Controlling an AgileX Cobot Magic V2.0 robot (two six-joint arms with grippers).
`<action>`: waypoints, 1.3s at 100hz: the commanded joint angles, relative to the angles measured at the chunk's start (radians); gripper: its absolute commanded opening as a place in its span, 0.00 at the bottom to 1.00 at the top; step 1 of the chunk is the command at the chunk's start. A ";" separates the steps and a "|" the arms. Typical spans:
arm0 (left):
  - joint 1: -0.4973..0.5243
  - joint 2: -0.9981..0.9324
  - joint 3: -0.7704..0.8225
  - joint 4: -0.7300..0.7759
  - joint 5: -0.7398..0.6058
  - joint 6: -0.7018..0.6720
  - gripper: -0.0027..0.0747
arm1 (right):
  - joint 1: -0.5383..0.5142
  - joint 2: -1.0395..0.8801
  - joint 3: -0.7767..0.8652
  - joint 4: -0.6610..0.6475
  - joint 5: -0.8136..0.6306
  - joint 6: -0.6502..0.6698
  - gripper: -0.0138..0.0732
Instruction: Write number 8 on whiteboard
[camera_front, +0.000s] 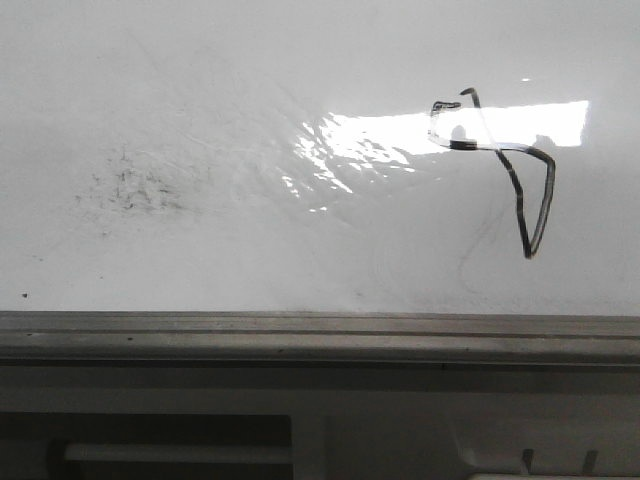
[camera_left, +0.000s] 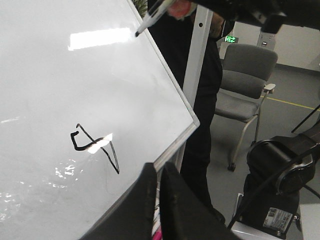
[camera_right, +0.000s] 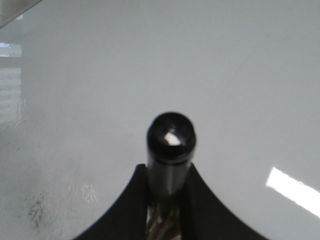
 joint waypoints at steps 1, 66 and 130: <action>-0.003 0.020 -0.029 -0.029 -0.069 -0.007 0.01 | 0.002 -0.034 -0.035 0.005 0.045 -0.010 0.09; -0.090 0.418 -0.164 -0.023 0.001 0.119 0.52 | 0.133 0.061 0.134 0.556 0.162 -0.318 0.08; -0.232 0.481 -0.183 0.003 0.018 0.184 0.52 | 0.433 0.209 0.134 0.531 -0.075 -0.327 0.08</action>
